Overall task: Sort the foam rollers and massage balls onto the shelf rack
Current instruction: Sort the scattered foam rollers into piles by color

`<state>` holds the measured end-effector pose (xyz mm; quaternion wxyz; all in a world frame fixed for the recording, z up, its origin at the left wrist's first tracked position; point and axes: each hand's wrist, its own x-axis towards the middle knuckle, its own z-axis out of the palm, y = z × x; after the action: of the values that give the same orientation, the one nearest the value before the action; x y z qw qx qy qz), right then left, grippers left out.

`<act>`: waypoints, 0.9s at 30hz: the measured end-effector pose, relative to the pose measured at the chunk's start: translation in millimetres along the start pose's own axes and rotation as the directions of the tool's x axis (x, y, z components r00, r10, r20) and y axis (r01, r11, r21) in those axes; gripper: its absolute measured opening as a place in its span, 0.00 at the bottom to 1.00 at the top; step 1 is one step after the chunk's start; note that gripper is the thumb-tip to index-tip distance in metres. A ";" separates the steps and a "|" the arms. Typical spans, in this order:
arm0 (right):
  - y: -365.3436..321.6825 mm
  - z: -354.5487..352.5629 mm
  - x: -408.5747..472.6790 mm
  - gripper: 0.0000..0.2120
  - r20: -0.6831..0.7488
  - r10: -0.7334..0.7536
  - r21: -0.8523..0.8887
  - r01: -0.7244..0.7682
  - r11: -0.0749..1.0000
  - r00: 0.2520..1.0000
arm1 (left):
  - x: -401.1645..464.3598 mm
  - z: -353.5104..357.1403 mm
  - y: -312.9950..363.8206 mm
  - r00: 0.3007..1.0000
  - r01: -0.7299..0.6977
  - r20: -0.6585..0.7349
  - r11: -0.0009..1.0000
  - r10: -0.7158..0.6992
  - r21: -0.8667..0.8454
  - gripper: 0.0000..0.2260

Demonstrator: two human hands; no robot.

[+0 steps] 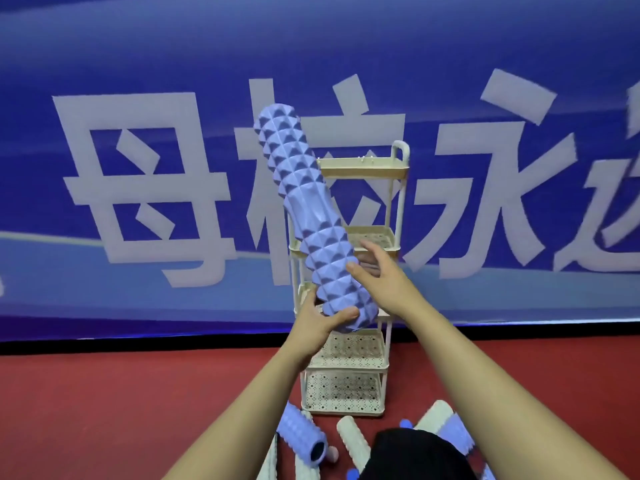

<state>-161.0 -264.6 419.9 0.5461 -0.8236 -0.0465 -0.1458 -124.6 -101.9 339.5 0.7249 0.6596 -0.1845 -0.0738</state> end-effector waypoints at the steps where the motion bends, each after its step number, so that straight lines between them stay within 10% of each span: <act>1: -2.2 -10.2 -3.5 0.28 -0.008 -0.001 0.004 0.001 1.000 1.000 | -0.7 10.9 2.3 1.000 -0.005 0.021 1.000 0.005 -0.002 0.28; 15: 75.3 -129.2 -49.9 0.56 -0.067 0.119 0.056 -0.116 0.992 0.991 | 22.4 149.2 -29.5 0.954 -0.015 0.298 0.991 -0.027 0.136 0.33; 27: 233.9 -176.2 -53.1 0.16 -0.116 0.477 0.349 -0.414 0.841 0.871 | 92.6 232.1 -140.9 0.905 0.121 0.378 0.971 -0.194 0.207 0.25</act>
<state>-189.8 -514.5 260.8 0.6902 -0.6957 0.1792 -0.0863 -104.8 -366.8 231.0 0.6020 0.7062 -0.2788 -0.2471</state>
